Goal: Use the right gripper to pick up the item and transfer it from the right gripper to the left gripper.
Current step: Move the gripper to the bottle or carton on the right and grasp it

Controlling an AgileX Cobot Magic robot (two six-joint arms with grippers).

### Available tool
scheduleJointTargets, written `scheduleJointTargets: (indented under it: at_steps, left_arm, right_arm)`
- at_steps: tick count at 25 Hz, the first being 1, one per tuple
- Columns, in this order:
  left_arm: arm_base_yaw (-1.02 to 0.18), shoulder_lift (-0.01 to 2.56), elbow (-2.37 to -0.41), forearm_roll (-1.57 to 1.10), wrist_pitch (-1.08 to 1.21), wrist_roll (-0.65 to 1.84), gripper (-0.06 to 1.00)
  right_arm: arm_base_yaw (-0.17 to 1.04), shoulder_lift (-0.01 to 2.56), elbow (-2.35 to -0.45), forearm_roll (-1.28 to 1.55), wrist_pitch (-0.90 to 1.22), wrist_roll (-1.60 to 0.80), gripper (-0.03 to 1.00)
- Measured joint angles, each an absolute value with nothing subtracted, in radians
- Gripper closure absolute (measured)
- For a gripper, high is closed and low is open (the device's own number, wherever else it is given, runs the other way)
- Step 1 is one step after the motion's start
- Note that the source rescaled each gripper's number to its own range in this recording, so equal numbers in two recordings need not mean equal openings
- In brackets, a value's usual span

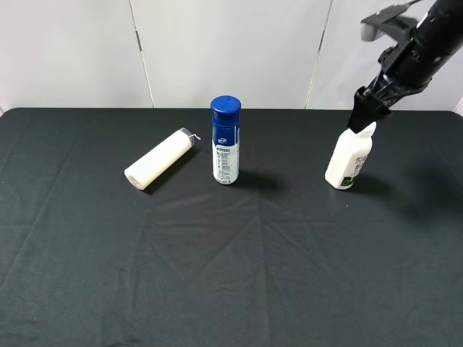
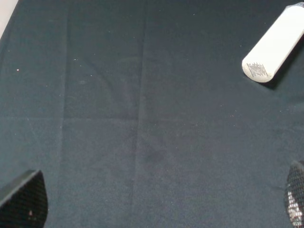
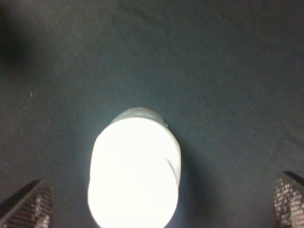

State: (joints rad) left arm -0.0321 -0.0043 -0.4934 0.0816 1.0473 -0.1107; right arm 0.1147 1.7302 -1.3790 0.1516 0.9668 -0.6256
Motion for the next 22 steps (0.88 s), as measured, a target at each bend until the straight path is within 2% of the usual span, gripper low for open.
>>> scheduleJointTargets:
  at_steps: [22]
  left_arm:
    - [-0.032, -0.004, -0.493, 0.082, 1.047, -0.111, -0.05]
  right_arm:
    - [0.115, 1.891, -1.379, 0.142, 0.929, -0.614, -0.03]
